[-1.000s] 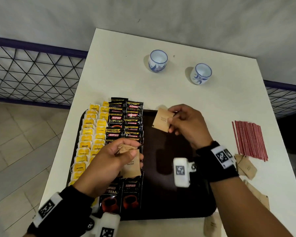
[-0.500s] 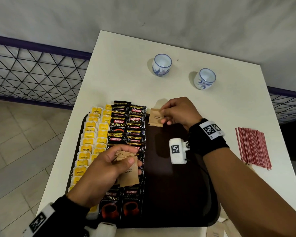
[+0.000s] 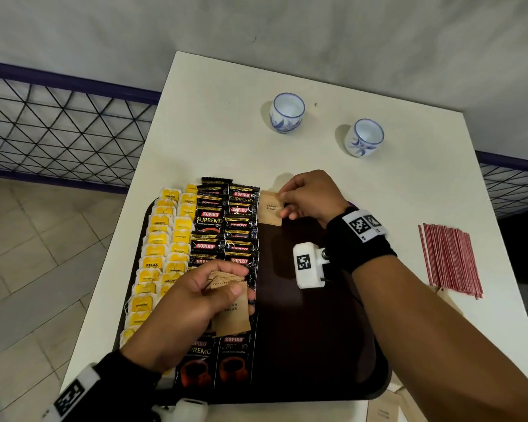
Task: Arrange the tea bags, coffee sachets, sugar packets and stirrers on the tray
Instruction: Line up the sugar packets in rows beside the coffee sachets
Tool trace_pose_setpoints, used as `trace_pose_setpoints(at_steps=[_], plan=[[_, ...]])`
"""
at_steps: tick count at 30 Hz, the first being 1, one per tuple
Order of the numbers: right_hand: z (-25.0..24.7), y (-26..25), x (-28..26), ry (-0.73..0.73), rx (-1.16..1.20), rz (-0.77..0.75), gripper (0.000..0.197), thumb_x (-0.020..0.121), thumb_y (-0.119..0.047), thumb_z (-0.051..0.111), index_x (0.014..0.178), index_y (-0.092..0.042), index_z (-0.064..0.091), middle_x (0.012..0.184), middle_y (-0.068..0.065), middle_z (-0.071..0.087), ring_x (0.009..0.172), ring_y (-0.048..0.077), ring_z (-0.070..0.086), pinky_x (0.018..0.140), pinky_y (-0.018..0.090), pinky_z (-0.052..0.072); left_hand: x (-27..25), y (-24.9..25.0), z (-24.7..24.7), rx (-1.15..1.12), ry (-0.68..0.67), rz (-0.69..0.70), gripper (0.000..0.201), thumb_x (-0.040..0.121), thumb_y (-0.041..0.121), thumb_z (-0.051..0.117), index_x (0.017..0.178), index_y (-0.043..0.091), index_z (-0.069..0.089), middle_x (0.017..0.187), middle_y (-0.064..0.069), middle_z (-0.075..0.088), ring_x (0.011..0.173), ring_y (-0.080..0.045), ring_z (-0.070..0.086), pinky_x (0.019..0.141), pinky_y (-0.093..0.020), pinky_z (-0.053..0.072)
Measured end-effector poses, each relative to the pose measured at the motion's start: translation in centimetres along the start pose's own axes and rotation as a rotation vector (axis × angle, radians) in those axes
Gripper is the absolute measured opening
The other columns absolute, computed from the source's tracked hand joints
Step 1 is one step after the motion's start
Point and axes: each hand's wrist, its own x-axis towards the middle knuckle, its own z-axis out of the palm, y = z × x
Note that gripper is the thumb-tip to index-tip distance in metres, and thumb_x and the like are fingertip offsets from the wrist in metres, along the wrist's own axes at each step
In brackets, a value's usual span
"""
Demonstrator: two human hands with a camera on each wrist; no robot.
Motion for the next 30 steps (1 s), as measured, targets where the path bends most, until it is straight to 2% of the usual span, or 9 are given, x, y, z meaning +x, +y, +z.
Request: trace_pose_setpoints(at_steps=[7,13,18,23,26,28,30], plan=[[0.2,0.0,0.5,-0.004,-0.049,-0.016,0.006,0.088,0.007,0.062,0.087,0.002,0.066,0.067,0.013,0.066,0.056,0.024,0.068,0.046,0.026,0.051,0.1,-0.1,0.0,-0.01,-0.012,-0.002,0.022,0.097,0.006,0.06,0.115,0.014,0.068,0.1,-0.018,0.077,0.091,-0.034,0.076,0.079,-0.045,0.061],[0.3,0.1,0.8,0.003,-0.067,-0.029,0.01,0.088,0.007,0.062,0.083,0.0,0.066,0.067,0.015,0.066,0.06,0.028,0.07,0.049,0.029,0.053,0.3,-0.2,-0.1,-0.027,-0.025,0.004,0.022,0.097,0.004,0.059,0.116,0.012,0.067,0.1,-0.019,0.076,0.09,-0.035,0.076,0.073,-0.04,0.061],[0.3,0.2,0.6,-0.004,-0.038,-0.023,0.011,0.088,0.008,0.061,0.083,0.0,0.065,0.069,0.018,0.066,0.06,0.03,0.071,0.048,0.028,0.053,0.3,-0.2,0.0,-0.032,-0.025,0.007,0.022,0.097,0.005,0.059,0.116,0.013,0.067,0.099,-0.018,0.077,0.091,-0.036,0.075,0.078,-0.043,0.061],[0.0,0.3,0.3,0.021,0.03,-0.032,0.008,0.087,0.009,0.062,0.093,0.005,0.063,0.072,0.018,0.066,0.055,0.028,0.069,0.044,0.027,0.051,0.4,-0.1,0.2,-0.067,-0.026,-0.005,0.022,0.098,0.005,0.058,0.116,0.014,0.068,0.101,-0.02,0.076,0.093,-0.037,0.075,0.08,-0.047,0.06],[-0.5,0.4,-0.3,0.077,-0.005,-0.062,0.007,0.086,0.005,0.064,0.088,-0.002,0.065,0.073,0.018,0.067,0.056,0.03,0.069,0.045,0.028,0.049,0.5,0.1,0.3,-0.086,-0.015,0.003,0.022,0.098,0.006,0.058,0.116,0.013,0.067,0.101,-0.021,0.076,0.092,-0.037,0.075,0.075,-0.044,0.061],[-0.8,0.5,-1.4,0.125,-0.084,-0.114,0.006,0.087,-0.001,0.065,0.087,-0.006,0.066,0.071,0.016,0.069,0.056,0.029,0.069,0.045,0.027,0.047,0.6,0.4,0.5,-0.095,0.0,0.022,0.021,0.098,0.008,0.058,0.116,0.013,0.067,0.1,-0.022,0.075,0.09,-0.037,0.076,0.076,-0.049,0.062],[-0.7,0.5,-3.3,0.118,-0.108,-0.175,0.005,0.087,-0.003,0.068,0.091,-0.006,0.068,0.067,0.01,0.069,0.052,0.022,0.066,0.042,0.025,0.044,0.7,0.7,0.7,-0.098,0.007,0.039,0.02,0.098,0.009,0.058,0.115,0.015,0.067,0.099,-0.022,0.076,0.09,-0.038,0.076,0.077,-0.057,0.06]])
